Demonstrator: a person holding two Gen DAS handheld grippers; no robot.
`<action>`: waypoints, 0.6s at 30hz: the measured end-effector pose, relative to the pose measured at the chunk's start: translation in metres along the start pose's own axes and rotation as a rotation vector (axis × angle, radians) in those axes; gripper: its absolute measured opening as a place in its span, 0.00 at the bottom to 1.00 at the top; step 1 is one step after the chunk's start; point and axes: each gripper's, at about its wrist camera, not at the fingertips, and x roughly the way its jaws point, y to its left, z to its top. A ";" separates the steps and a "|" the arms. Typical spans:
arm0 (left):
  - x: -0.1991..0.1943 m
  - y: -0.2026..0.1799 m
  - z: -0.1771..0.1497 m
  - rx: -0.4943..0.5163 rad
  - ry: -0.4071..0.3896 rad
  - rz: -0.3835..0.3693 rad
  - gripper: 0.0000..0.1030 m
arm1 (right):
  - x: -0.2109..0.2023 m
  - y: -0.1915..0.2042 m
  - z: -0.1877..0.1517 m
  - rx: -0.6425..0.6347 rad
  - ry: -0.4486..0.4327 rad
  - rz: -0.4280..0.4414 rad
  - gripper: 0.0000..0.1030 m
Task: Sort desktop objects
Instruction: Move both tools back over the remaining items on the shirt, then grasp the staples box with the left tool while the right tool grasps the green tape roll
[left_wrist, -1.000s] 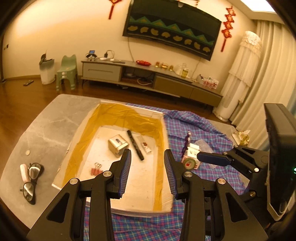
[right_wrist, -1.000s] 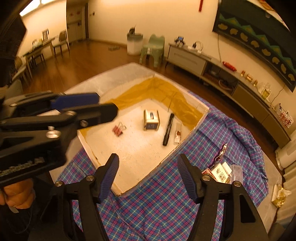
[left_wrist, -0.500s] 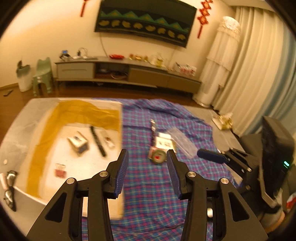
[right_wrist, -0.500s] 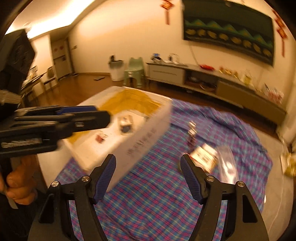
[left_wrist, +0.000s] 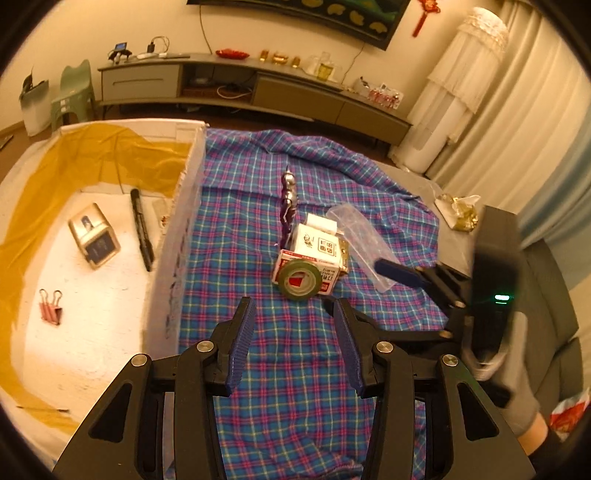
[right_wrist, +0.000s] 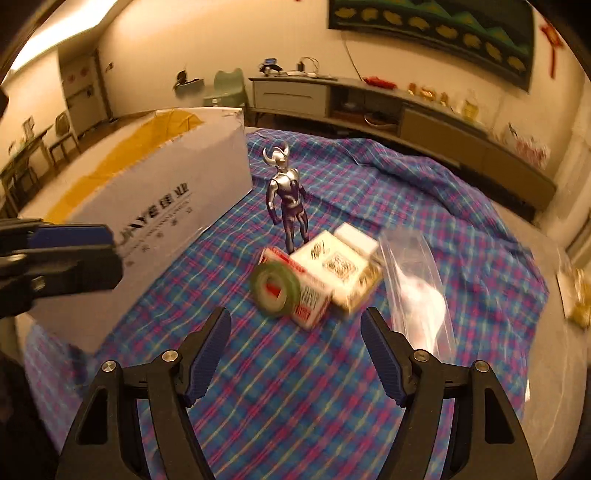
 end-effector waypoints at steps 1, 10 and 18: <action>0.005 -0.001 0.000 0.001 0.007 0.005 0.45 | 0.010 0.000 0.003 -0.016 0.015 -0.015 0.72; 0.035 0.003 0.001 -0.011 0.056 0.017 0.45 | 0.047 -0.006 0.002 -0.034 0.058 0.026 0.47; 0.048 -0.003 -0.006 0.073 0.093 0.031 0.45 | 0.041 -0.039 -0.012 0.308 0.170 0.353 0.20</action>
